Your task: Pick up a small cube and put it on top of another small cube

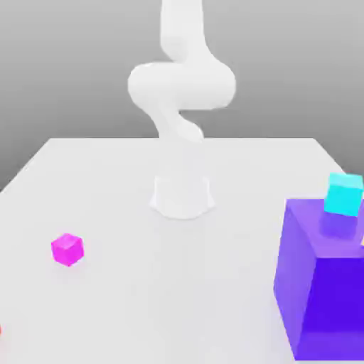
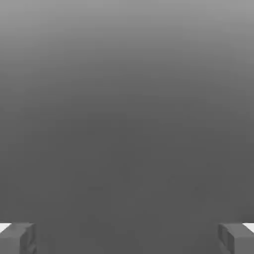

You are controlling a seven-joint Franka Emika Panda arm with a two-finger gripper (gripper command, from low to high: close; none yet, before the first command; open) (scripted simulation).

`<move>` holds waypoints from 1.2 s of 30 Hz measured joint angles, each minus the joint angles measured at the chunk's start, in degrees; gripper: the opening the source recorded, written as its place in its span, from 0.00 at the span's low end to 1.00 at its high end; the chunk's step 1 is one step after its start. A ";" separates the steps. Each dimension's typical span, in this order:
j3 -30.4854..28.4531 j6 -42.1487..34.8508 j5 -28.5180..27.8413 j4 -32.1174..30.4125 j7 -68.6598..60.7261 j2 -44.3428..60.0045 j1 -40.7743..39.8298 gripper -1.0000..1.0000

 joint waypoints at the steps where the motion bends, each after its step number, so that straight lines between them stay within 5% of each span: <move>1: -0.17 1.31 0.09 -1.35 2.64 1.73 -1.74 0.50; 25: -7.40 29.95 -0.69 -30.61 62.48 39.78 -36.80 0.50; 33: -0.74 43.06 5.20 -28.83 60.17 56.01 -42.46 0.50; 34: -0.29 43.92 5.34 -28.64 60.08 57.07 -42.88 0.00; 36: -0.29 43.94 5.33 -28.64 60.08 57.07 -42.88 0.00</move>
